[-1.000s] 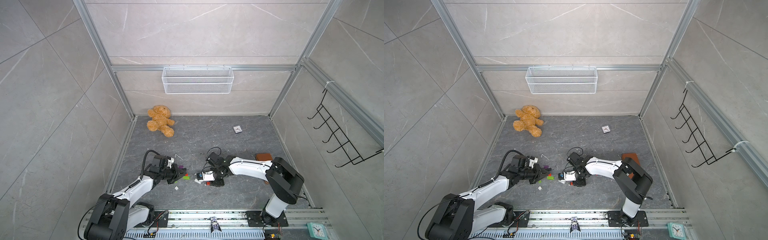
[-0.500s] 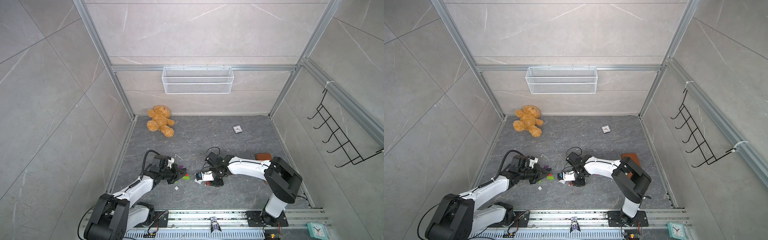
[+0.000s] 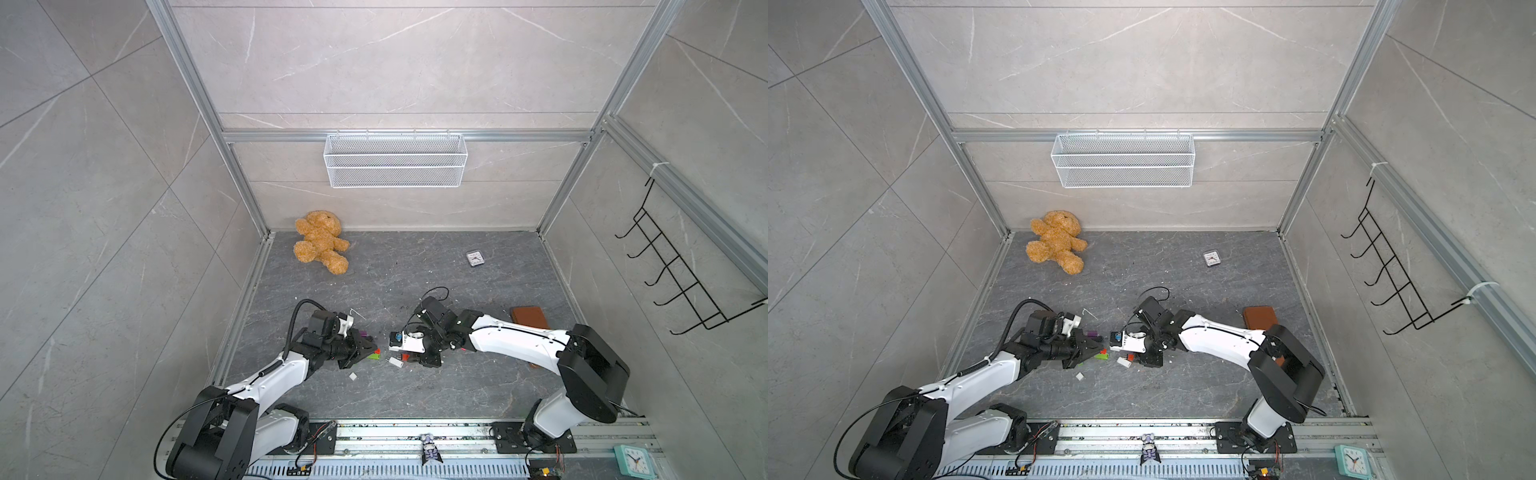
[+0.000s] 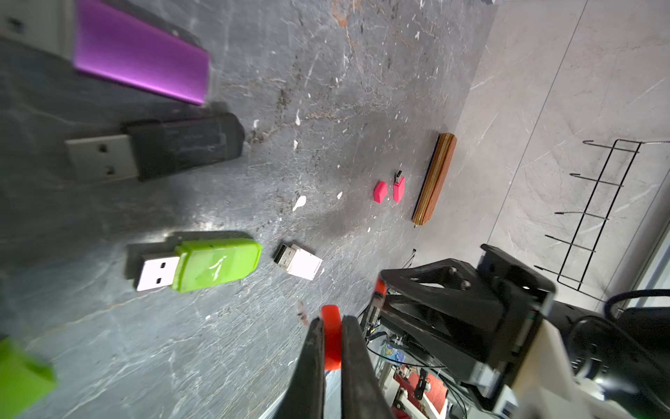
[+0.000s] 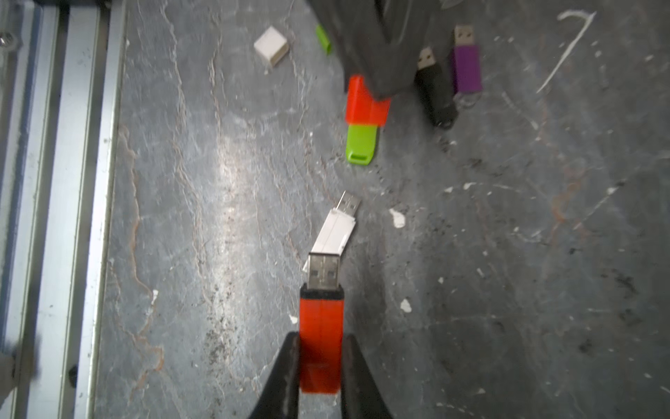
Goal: Close the usb drive cover
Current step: Pick up the USB drive from the center of the board, then close the cover of the USB drive.
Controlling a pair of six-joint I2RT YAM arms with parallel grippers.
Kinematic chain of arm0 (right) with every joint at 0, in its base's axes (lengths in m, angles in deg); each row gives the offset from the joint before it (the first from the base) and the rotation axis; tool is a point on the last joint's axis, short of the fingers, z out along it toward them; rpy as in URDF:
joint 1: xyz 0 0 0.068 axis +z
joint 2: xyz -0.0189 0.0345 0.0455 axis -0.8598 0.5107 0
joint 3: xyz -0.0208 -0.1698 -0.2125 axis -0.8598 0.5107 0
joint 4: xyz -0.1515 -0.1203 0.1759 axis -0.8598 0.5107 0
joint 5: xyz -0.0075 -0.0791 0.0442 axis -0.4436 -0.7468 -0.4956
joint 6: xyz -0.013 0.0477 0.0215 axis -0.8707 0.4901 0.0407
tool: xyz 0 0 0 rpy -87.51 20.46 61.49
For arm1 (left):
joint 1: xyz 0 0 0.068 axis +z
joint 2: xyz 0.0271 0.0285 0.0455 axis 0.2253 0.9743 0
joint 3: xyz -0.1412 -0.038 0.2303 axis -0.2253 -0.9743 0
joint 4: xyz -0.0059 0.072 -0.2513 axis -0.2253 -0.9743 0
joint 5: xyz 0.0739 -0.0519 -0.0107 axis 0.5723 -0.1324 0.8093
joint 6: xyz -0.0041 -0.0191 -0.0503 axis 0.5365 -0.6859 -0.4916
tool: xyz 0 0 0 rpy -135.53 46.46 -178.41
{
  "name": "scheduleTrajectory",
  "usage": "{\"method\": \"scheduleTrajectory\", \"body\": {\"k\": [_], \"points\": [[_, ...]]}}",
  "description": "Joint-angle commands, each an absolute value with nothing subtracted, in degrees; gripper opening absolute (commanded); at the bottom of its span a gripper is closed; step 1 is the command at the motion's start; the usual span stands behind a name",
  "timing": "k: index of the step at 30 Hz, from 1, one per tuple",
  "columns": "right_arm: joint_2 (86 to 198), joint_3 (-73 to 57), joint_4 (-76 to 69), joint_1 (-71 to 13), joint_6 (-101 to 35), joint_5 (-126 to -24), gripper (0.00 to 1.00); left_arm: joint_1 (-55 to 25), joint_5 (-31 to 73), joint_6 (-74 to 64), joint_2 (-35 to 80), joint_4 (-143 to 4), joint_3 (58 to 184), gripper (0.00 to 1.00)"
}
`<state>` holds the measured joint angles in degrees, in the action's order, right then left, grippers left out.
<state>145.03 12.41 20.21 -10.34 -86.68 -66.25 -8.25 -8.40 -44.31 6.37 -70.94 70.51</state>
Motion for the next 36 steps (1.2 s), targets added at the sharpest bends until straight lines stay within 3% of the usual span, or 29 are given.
{"method": "scheduleTrajectory", "body": {"k": [1,36], "points": [[144.2,13.8,15.3,-10.2,-81.9,-63.1,0.16,-9.6,-11.7,-45.5,7.3,-66.6,73.0,0.0],[141.8,18.0,7.6,-11.8,-78.0,-59.5,0.15,-12.8,-14.6,-46.1,7.2,-63.3,73.9,0.0]]}}
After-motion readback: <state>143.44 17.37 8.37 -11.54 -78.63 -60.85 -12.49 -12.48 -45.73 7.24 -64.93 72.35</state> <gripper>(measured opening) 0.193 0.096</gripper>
